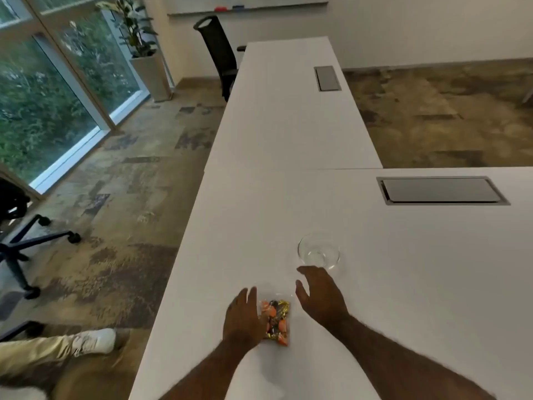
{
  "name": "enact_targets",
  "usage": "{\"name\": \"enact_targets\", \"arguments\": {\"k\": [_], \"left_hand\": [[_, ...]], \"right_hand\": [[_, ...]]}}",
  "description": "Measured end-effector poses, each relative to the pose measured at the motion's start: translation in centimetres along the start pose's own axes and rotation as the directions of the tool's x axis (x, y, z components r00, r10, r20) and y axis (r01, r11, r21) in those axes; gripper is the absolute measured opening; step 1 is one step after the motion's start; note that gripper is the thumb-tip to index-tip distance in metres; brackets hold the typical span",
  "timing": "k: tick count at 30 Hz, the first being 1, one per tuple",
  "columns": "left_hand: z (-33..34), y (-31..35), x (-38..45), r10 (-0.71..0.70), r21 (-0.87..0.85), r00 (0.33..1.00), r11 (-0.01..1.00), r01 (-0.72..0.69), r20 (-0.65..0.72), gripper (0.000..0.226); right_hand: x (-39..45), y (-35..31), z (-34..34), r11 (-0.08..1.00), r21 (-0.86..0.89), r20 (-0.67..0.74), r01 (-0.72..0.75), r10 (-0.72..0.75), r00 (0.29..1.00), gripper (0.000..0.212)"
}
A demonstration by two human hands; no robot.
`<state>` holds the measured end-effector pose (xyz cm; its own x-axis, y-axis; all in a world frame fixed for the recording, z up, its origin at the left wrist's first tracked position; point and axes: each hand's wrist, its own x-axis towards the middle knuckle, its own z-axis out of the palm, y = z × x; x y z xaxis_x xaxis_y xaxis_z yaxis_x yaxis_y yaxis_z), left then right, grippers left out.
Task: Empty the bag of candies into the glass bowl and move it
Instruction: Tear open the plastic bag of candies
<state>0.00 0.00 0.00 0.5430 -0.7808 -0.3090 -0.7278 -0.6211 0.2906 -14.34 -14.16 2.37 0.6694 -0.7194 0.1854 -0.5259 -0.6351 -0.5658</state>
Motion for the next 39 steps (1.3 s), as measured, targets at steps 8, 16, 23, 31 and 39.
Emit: {"name": "enact_targets", "arguments": {"k": [8, 16, 23, 31, 39], "left_hand": [[3.3, 0.6, -1.7, -0.111, -0.159, 0.987, 0.979, 0.128, 0.115, 0.079], [3.7, 1.3, -2.4, 0.051, -0.15, 0.992, 0.988, -0.033, 0.113, 0.065], [3.1, 1.0, -2.2, 0.115, -0.294, 0.99, 0.952, -0.086, 0.081, 0.048], [1.2, 3.4, -2.1, -0.073, -0.465, 0.993, 0.885, 0.023, -0.089, 0.017], [-0.9, 4.9, -1.6, -0.253, -0.59, 0.967, 0.777, 0.22, 0.028, 0.022]], "right_hand": [[-2.3, 1.4, 2.7, 0.757, 0.105, 0.569, -0.645, 0.486, 0.663, 0.044], [-2.7, 2.0, 3.7, 0.53, 0.285, 0.572, -0.798, 0.574, 0.586, 0.039], [-2.5, 2.3, 2.5, 0.751, 0.1, 0.636, -0.653, 0.456, 0.622, 0.015], [-2.4, -0.7, 0.9, 0.69, 0.254, 0.638, -0.678, 0.408, 0.654, 0.015], [-2.0, -3.0, 0.1, 0.731, 0.312, 0.579, -0.607, 0.36, 0.732, 0.022]]}}
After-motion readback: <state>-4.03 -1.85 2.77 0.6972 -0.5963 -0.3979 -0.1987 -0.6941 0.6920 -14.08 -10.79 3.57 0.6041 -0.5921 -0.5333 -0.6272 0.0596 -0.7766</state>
